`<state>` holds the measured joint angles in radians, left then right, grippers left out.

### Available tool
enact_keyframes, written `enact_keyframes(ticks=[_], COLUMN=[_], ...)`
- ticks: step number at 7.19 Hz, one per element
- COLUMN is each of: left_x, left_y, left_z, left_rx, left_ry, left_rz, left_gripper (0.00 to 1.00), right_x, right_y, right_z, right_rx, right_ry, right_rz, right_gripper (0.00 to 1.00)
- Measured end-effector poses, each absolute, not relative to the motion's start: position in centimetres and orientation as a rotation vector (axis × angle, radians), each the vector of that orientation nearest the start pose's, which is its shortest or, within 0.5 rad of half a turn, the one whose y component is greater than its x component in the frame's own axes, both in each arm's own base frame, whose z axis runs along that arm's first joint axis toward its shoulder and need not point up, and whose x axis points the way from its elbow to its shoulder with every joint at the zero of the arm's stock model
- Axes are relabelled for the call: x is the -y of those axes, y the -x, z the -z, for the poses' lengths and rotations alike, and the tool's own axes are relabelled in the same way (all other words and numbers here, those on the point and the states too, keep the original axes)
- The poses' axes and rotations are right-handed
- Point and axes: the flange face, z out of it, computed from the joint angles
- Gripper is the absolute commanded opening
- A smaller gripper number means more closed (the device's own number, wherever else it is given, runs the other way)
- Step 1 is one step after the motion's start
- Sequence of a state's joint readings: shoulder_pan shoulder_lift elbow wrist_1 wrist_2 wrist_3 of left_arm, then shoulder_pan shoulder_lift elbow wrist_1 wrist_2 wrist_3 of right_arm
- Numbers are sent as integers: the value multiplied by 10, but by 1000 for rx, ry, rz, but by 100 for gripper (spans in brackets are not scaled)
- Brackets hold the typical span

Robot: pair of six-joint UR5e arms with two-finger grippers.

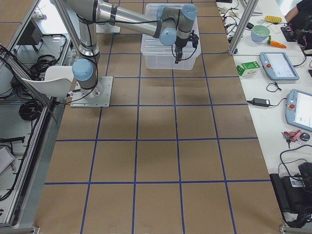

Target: Place red block in blue tray from box

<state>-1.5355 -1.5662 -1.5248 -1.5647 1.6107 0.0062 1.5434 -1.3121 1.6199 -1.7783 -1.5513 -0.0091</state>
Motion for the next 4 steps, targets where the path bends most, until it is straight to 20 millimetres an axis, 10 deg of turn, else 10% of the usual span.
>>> enact_keyframes(ticks=[4], left_x=[499], left_y=[112], left_z=[-514], left_rx=[-3099], left_ry=[47], left_rz=[87], left_gripper=[100], right_x=[581], right_y=[-89], right_z=[-345], right_rx=[-3116], right_ry=[40], right_rz=[-155], right_gripper=[100])
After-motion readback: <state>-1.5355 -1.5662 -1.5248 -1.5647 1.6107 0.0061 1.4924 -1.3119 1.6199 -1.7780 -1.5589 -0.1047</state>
